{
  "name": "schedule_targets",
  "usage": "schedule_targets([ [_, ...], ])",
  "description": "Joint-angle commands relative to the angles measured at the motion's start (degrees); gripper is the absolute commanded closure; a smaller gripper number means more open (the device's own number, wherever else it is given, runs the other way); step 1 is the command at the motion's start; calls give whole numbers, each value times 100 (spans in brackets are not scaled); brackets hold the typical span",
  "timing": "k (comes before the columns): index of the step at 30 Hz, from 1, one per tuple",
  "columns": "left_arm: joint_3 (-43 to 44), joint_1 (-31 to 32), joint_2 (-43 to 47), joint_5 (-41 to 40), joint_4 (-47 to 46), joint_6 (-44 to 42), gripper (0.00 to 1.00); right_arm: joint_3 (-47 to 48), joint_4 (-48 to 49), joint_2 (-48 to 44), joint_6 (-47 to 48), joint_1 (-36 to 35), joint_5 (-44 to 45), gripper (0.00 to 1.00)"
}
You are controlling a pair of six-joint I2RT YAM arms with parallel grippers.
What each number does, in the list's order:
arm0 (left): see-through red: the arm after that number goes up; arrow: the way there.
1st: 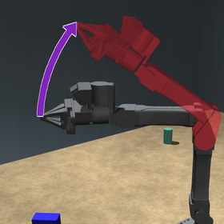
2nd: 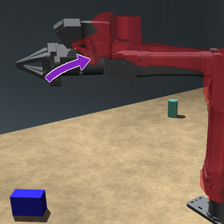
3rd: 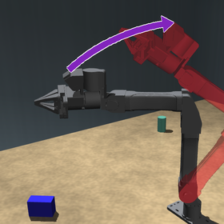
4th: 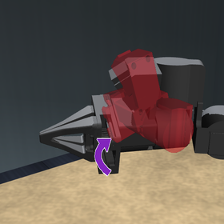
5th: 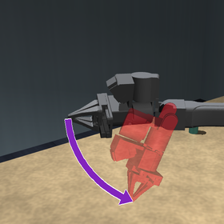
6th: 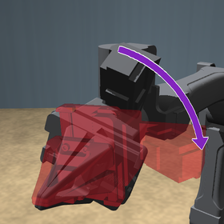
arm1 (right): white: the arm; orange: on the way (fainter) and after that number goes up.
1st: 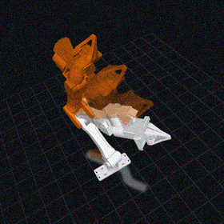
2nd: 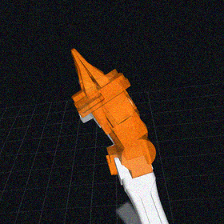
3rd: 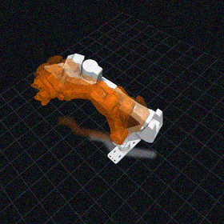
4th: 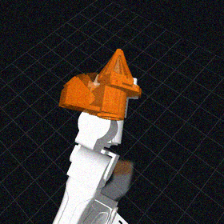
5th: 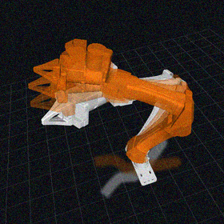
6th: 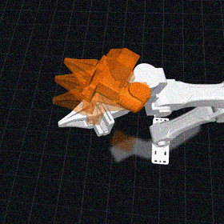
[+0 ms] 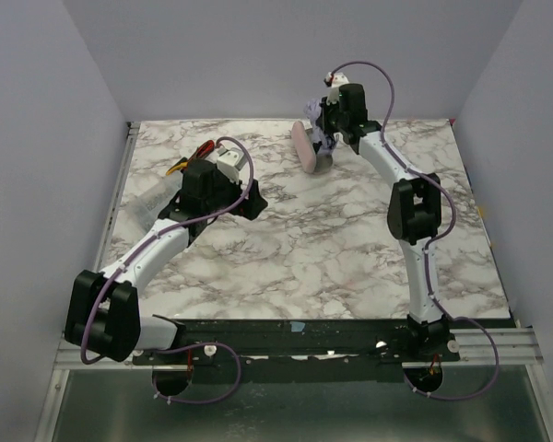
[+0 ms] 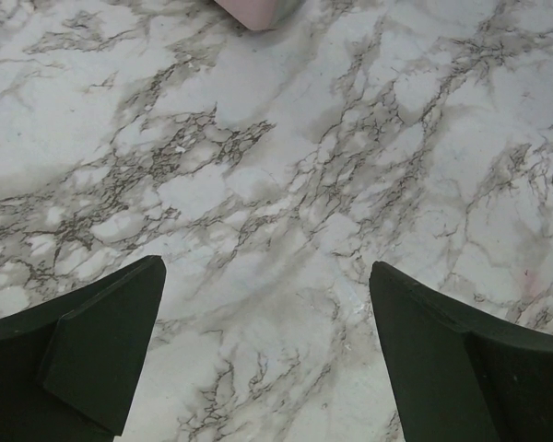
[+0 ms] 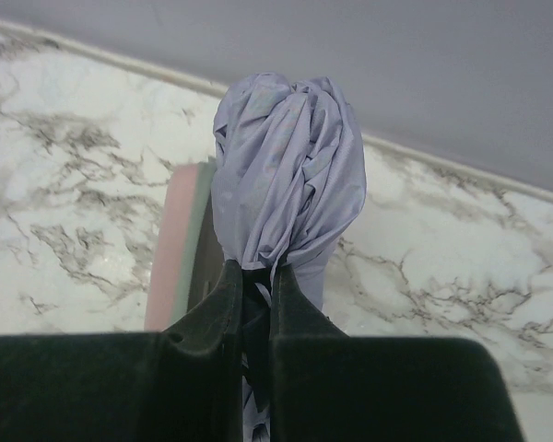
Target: Open the umbrella
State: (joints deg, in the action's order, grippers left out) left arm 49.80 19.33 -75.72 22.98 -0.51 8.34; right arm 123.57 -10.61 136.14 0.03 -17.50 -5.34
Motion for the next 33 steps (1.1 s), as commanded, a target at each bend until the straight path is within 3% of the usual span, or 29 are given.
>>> schedule_targets([
  [1, 82, -145, 250, -407, 263, -209, 4, -201, 1341, -900, 81, 45, 217, 100],
  [6, 367, -384, 357, -166, 551, -289, 2, -337, 1456, -1355, 117, 62, -129, 100],
  [13, 744, -527, 850, 351, 685, -744, 2, -907, 1420, -2424, -123, 80, -1528, 100],
  [18, 979, -527, 1116, 1014, 662, -719, 3, -1305, 1400, -3139, -1519, 81, -1822, 100],
  [23, 1085, -405, 1043, 1508, 86, 338, 8, -2091, 1363, -3793, -3635, 81, -1561, 99],
  [28, 1183, -15, 736, 1047, -627, 1301, 10, -2893, 651, -4316, -5322, 72, -1041, 99],
  [33, 1441, 604, 351, 255, -834, 1776, 10, -3311, 237, -4700, -5626, -58, -390, 99],
])
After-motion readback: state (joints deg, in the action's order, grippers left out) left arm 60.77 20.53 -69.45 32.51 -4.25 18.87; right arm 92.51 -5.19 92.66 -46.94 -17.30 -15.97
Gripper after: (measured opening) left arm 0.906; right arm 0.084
